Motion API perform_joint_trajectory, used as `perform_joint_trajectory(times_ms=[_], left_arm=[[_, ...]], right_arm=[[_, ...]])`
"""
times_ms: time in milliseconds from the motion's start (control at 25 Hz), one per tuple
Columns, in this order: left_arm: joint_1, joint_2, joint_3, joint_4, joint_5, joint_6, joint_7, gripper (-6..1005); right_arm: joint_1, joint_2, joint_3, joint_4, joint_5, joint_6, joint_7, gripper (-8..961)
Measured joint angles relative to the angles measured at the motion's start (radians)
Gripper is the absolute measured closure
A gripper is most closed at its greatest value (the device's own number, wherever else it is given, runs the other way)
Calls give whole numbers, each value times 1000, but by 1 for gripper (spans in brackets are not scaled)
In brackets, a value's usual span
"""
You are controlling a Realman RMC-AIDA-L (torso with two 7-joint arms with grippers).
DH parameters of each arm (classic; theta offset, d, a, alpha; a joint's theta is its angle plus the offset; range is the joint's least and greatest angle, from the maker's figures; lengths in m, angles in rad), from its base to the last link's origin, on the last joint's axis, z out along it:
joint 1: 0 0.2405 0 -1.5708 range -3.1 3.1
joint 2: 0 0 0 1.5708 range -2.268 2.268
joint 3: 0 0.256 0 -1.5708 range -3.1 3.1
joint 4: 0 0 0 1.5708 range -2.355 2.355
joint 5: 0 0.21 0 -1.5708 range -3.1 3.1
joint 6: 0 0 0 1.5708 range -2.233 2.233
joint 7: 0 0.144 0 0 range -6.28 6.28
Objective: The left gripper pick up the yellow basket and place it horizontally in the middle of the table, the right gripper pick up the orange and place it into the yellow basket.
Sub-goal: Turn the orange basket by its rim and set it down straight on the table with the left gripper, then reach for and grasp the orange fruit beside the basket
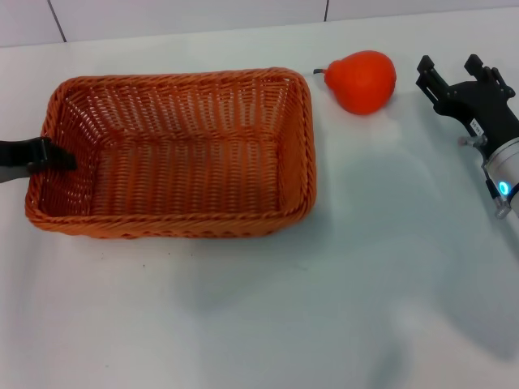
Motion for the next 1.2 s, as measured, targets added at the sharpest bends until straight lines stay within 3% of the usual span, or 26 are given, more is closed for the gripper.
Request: perform_joint_trajectory(times_ms=[280,920,1200], left_arm=[[3,-1,0,3,-1,-5,-2,839],[14,0,0,39,-33,-13,17,165],[52,1,-2,114,-200,-55,88,106]], right_arm=[[0,0,-3,2,0,1,0,108],[1,1,-4,9,0,11,0,108],[12,-1,-36,12,-5,36,47,104]])
